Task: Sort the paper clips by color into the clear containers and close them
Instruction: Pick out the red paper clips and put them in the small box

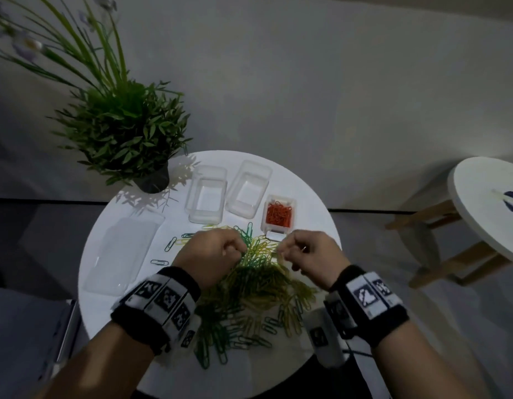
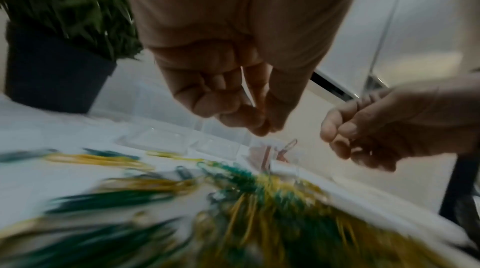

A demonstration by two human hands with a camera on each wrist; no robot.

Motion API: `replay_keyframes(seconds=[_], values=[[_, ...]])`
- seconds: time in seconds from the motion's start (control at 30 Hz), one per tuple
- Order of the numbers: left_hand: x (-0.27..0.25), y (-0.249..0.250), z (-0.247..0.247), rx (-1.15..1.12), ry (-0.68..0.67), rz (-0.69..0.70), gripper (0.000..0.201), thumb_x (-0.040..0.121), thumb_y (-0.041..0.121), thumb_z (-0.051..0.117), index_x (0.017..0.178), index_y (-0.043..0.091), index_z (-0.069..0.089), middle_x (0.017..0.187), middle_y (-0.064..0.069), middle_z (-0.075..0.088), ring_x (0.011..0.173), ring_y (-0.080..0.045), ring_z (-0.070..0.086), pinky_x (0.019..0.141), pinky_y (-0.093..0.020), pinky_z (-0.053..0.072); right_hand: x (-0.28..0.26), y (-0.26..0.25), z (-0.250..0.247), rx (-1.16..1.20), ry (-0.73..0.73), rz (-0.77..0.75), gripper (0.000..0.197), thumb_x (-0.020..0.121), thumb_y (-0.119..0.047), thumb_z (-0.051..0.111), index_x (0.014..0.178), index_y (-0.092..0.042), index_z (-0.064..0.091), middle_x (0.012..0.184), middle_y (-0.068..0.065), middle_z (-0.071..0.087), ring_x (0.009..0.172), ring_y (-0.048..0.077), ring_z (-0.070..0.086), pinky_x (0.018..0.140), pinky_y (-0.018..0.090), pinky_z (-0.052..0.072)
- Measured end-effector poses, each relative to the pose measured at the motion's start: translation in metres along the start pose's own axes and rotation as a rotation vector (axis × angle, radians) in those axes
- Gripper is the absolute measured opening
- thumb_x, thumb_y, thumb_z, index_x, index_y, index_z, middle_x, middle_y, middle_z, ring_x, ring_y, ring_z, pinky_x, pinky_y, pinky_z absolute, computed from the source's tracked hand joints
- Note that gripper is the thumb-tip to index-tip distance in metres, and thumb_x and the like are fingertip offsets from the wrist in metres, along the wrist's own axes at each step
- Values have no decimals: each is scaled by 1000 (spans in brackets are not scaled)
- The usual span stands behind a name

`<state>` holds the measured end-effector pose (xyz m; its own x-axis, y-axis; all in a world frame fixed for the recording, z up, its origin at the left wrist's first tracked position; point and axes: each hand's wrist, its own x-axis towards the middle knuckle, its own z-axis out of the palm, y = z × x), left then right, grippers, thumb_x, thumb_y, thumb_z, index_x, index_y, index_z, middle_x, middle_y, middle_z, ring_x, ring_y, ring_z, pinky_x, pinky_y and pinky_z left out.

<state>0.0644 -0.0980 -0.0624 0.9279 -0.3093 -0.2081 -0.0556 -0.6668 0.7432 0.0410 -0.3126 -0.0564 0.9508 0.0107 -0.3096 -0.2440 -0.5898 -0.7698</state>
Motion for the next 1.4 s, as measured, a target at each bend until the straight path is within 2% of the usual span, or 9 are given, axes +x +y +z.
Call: replay_keyframes(seconds=[0.13, 0.37, 0.53, 0.63, 0.77, 0.93, 1.03, 1.17, 1.4], values=[[-46, -23, 8, 420, -191, 51, 25, 87, 32, 59, 110, 37, 66, 104, 7, 58, 98, -13, 57, 83, -28, 46, -30, 1, 39, -422, -153, -268, 24, 87, -13, 59, 103, -23, 73, 101, 1, 66, 91, 16, 58, 79, 22, 41], [-61, -52, 5, 514, -149, 31, 41, 89, 31, 58, 129, 37, 54, 123, 10, 47, 115, -12, 49, 85, -28, 48, -29, 6, 60, -636, -255, -245, 34, 94, -23, 52, 127, -23, 59, 124, 4, 52, 118, 22, 48, 98, 35, 43], [-68, -59, -2, 470, -128, 21, 37, 92, 21, 52, 123, 38, 60, 119, 6, 49, 110, -16, 51, 80, -28, 47, -33, 2, 55, -566, -197, -270, 42, 92, -10, 47, 130, -27, 57, 124, 0, 52, 115, 18, 51, 99, 31, 44], [-85, -59, 2, 453, -90, 68, 28, 91, 26, 58, 113, 40, 68, 103, 0, 56, 95, -23, 62, 71, -32, 50, -48, 2, 65, -622, -275, -362, 35, 94, -15, 49, 124, -30, 61, 119, -3, 54, 110, 16, 53, 91, 24, 43], [-99, -57, 10, 517, -145, 84, 30, 95, 34, 50, 121, 45, 59, 103, -1, 51, 94, -22, 58, 71, -28, 47, -53, 3, 81, -683, -315, -383, 37, 94, -13, 51, 128, -26, 60, 121, -2, 53, 113, 17, 49, 90, 23, 40], [-110, -62, 13, 468, -2, 109, 24, 89, 24, 59, 110, 28, 68, 100, -3, 55, 91, -27, 60, 65, -35, 50, -50, -3, 82, -716, -239, -384, 41, 93, -9, 46, 130, -21, 59, 132, 1, 52, 119, 22, 50, 94, 24, 40], [-121, -71, 11, 489, 65, 53, 20, 84, 13, 62, 100, 20, 71, 98, -2, 59, 88, -27, 61, 57, -35, 53, -57, -4, 91, -707, -311, -399, 47, 95, -13, 46, 141, -22, 46, 152, 0, 35, 136, 23, 37, 111, 30, 34], [-135, -89, -6, 369, 197, -21, 35, 82, -3, 54, 107, 14, 71, 103, -9, 62, 90, -33, 62, 65, -43, 55, -55, -1, 106, -830, -467, -321, 57, 99, -22, 39, 152, -26, 17, 161, -3, 2, 148, 23, 5, 119, 44, 16], [-152, -91, -29, 322, 100, -276, 33, 97, 14, 41, 120, 17, 64, 122, -6, 51, 111, -26, 53, 90, -36, 45, -69, -17, 113, -909, -476, -335, 64, 99, -21, 35, 153, -33, 2, 160, -6, -10, 148, 22, -6, 117, 51, 4]])
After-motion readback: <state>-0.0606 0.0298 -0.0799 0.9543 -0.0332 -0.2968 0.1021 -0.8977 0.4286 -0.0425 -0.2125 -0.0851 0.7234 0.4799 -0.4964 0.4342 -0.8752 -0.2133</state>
